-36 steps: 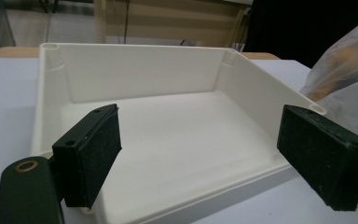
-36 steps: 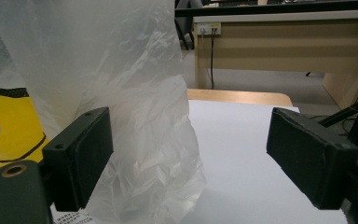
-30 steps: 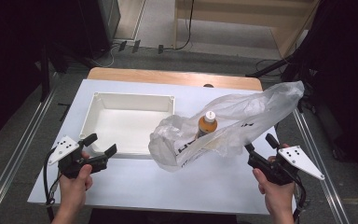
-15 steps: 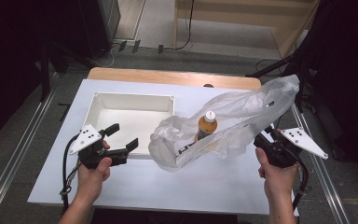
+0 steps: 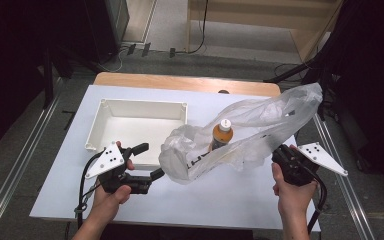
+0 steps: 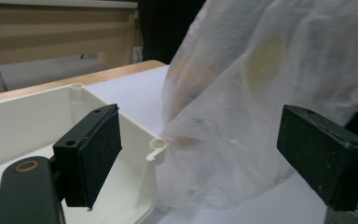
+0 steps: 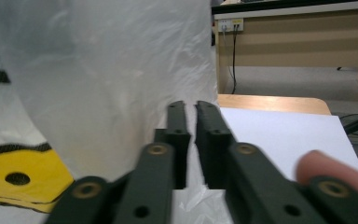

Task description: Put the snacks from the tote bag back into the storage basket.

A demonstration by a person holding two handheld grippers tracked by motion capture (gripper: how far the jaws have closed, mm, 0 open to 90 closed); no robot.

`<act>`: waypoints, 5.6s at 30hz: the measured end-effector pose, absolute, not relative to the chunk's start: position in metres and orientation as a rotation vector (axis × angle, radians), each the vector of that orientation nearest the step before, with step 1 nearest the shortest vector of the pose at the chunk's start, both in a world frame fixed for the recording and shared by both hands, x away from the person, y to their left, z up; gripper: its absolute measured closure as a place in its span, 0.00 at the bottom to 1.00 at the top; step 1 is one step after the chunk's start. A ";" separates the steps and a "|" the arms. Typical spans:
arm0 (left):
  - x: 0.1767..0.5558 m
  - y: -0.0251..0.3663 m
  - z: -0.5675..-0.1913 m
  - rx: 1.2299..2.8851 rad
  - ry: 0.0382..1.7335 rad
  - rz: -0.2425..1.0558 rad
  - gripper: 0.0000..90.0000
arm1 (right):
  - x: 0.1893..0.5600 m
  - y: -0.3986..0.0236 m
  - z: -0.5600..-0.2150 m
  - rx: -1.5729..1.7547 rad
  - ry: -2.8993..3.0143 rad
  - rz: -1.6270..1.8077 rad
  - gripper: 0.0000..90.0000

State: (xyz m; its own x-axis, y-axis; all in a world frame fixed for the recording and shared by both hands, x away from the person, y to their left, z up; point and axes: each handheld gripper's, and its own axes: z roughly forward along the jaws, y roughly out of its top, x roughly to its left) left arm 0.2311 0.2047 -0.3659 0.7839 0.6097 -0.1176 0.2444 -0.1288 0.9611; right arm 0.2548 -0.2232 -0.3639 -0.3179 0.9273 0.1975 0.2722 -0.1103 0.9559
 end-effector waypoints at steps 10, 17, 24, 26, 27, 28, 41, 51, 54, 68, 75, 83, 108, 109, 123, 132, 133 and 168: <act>0.217 0.199 -0.370 1.780 0.535 0.299 0.15 | 0.250 -0.246 -0.361 1.401 1.557 1.517 0.66; 0.209 0.178 -0.377 1.812 0.521 0.311 0.11 | 0.251 -0.247 -0.367 1.438 1.567 1.511 0.61; 0.214 0.162 -0.382 1.802 0.664 0.381 0.35 | 0.247 -0.238 -0.367 1.401 1.607 1.514 0.56; 0.220 0.165 -0.382 1.756 0.711 0.363 0.48 | 0.242 -0.238 -0.366 1.388 1.614 1.556 0.52; 0.227 0.168 -0.383 1.717 0.754 0.365 0.57 | 0.237 -0.238 -0.365 1.383 1.616 1.559 0.50; 0.227 0.168 -0.383 1.717 0.754 0.365 0.62 | 0.237 -0.238 -0.365 1.383 1.616 1.559 0.50; 0.254 0.163 -0.389 1.696 0.827 0.324 0.99 | 0.203 -0.239 -0.359 1.267 1.617 1.678 0.24; 0.251 0.168 -0.390 1.711 0.842 0.386 0.99 | 0.201 -0.208 -0.350 1.129 1.693 1.667 0.17; 0.250 0.171 -0.390 1.715 0.844 0.381 0.99 | 0.209 -0.196 -0.357 1.132 1.741 1.586 0.19; 0.244 0.175 -0.407 1.744 0.858 0.315 1.00 | 0.261 -0.195 -0.430 1.496 1.733 1.426 0.94; 0.242 0.177 -0.429 1.751 0.882 0.290 0.98 | 0.284 -0.192 -0.464 1.652 1.826 1.250 0.95; 0.224 0.178 -0.418 1.675 0.919 0.410 0.32 | 0.289 -0.194 -0.464 1.662 1.831 1.339 0.95; 0.221 0.194 -0.410 1.664 0.889 0.335 0.87 | 0.289 -0.168 -0.468 1.519 1.897 1.325 0.91; 0.223 0.195 -0.414 1.677 0.897 0.318 0.91 | 0.289 -0.167 -0.470 1.521 1.899 1.313 0.91; 0.233 0.173 -0.449 1.782 0.909 0.131 1.00 | 0.293 -0.177 -0.470 1.496 1.916 1.257 0.64; 0.234 0.167 -0.438 1.737 0.896 0.151 0.79 | 0.278 -0.187 -0.438 1.370 1.866 1.430 0.33; 0.233 0.167 -0.436 1.728 0.884 0.162 0.70 | 0.276 -0.188 -0.435 1.357 1.857 1.437 0.31; 0.266 0.126 -0.453 1.945 0.874 0.218 1.00 | 0.293 -0.185 -0.461 1.553 1.982 1.251 0.90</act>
